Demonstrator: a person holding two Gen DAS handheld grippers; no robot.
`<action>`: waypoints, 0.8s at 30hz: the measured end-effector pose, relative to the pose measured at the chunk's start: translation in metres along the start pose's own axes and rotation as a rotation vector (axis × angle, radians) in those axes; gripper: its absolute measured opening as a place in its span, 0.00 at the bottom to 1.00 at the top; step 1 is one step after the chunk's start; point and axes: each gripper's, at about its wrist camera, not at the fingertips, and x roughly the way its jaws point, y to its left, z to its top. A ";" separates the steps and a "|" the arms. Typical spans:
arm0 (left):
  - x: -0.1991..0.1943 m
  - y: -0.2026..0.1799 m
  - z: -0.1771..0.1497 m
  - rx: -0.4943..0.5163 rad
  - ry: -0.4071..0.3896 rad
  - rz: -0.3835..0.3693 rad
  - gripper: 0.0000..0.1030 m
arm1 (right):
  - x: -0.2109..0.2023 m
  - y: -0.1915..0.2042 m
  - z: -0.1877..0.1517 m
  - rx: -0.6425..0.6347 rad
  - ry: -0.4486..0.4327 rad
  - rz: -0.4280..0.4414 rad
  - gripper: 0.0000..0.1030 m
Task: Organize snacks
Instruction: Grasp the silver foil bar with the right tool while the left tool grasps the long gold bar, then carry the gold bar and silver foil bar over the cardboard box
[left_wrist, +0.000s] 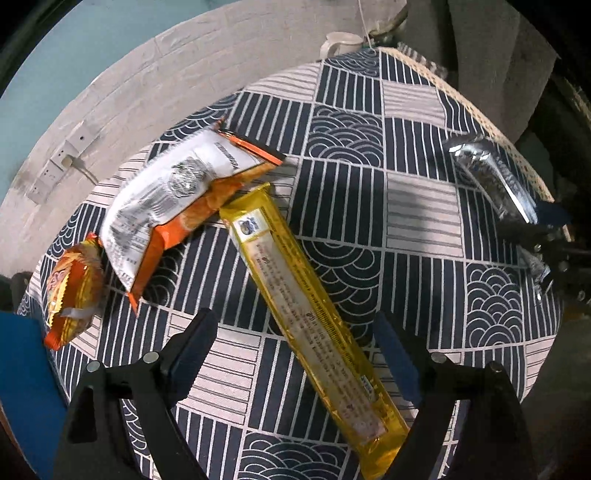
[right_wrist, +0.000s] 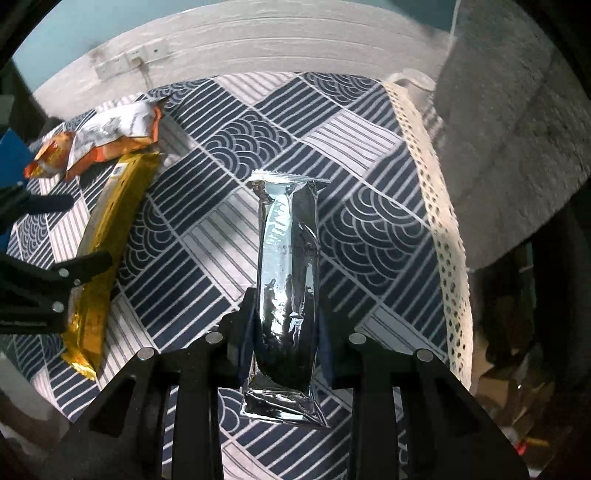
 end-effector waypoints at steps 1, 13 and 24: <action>0.000 -0.001 -0.001 0.008 -0.004 -0.005 0.84 | 0.001 0.001 0.001 0.002 -0.001 0.001 0.27; 0.005 0.019 -0.016 -0.011 0.031 -0.051 0.31 | -0.007 0.012 0.008 -0.014 -0.019 0.012 0.27; -0.014 0.035 -0.048 -0.004 0.035 -0.026 0.27 | -0.025 0.031 0.015 -0.042 -0.049 0.021 0.27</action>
